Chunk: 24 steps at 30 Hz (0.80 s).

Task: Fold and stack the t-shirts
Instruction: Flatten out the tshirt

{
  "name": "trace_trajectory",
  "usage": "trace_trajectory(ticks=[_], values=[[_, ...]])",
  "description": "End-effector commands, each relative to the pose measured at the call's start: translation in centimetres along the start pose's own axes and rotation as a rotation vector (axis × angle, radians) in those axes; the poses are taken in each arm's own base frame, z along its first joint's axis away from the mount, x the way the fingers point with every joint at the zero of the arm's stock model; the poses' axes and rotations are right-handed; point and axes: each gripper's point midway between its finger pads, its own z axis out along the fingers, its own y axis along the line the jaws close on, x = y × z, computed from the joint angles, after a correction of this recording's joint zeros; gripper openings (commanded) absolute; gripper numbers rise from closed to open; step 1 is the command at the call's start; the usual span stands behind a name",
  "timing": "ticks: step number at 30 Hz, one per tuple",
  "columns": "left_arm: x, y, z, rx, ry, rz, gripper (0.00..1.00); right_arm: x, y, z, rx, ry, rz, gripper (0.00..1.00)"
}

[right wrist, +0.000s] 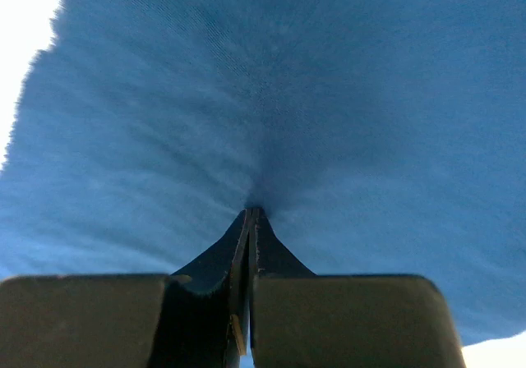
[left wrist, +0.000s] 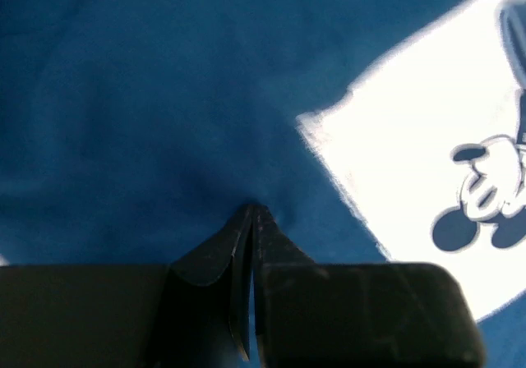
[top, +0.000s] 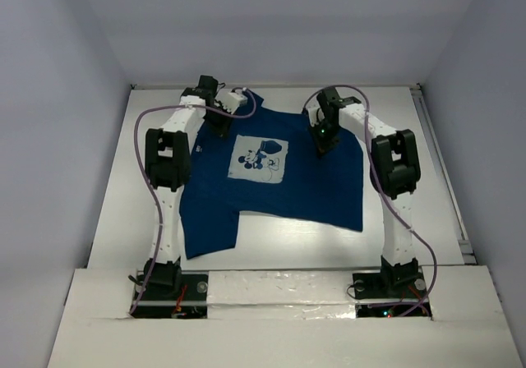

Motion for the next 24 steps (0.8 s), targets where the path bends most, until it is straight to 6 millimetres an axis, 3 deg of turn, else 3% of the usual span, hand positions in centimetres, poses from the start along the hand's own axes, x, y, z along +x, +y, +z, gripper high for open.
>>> trace_trajectory(ticks=[1, 2, 4, 7, 8, 12, 20, 23, 24], values=[[-0.2, -1.9, -3.2, 0.011, -0.019, 0.021, 0.00, 2.5, 1.2, 0.8, -0.045, 0.091, 0.017, 0.00], [1.3, -2.6, -2.8, 0.030, 0.009, 0.011, 0.00, 3.0, 1.2, 1.0, -0.048, 0.103, 0.020, 0.00], [1.4, -3.1, -3.7, 0.024, -0.004, 0.024, 0.00, 4.0, 1.5, 1.3, -0.060, 0.128, 0.025, 0.00], [3.5, -4.0, -3.8, 0.034, 0.040, 0.026, 0.00, 5.2, 1.7, 1.4, -0.066, 0.151, 0.024, 0.00], [5.3, -4.7, -3.4, 0.050, 0.080, 0.019, 0.00, 5.6, 1.9, 1.4, -0.078, 0.162, 0.022, 0.00], [9.3, -6.0, -4.2, 0.062, 0.176, 0.068, 0.00, 7.5, 2.9, 1.3, -0.130, 0.202, 0.022, 0.00], [20.1, -8.8, -6.7, 0.160, 0.489, 0.101, 0.00, 8.7, 3.2, -0.2, -0.101, 0.208, -0.001, 0.00], [22.7, -9.6, -8.3, 0.201, 0.552, 0.124, 0.00, 9.4, 3.8, -0.3, -0.109, 0.221, -0.008, 0.00], [22.7, -9.8, -8.7, 0.203, 0.552, 0.136, 0.00, 9.6, 3.9, -0.4, -0.111, 0.225, -0.007, 0.00]])
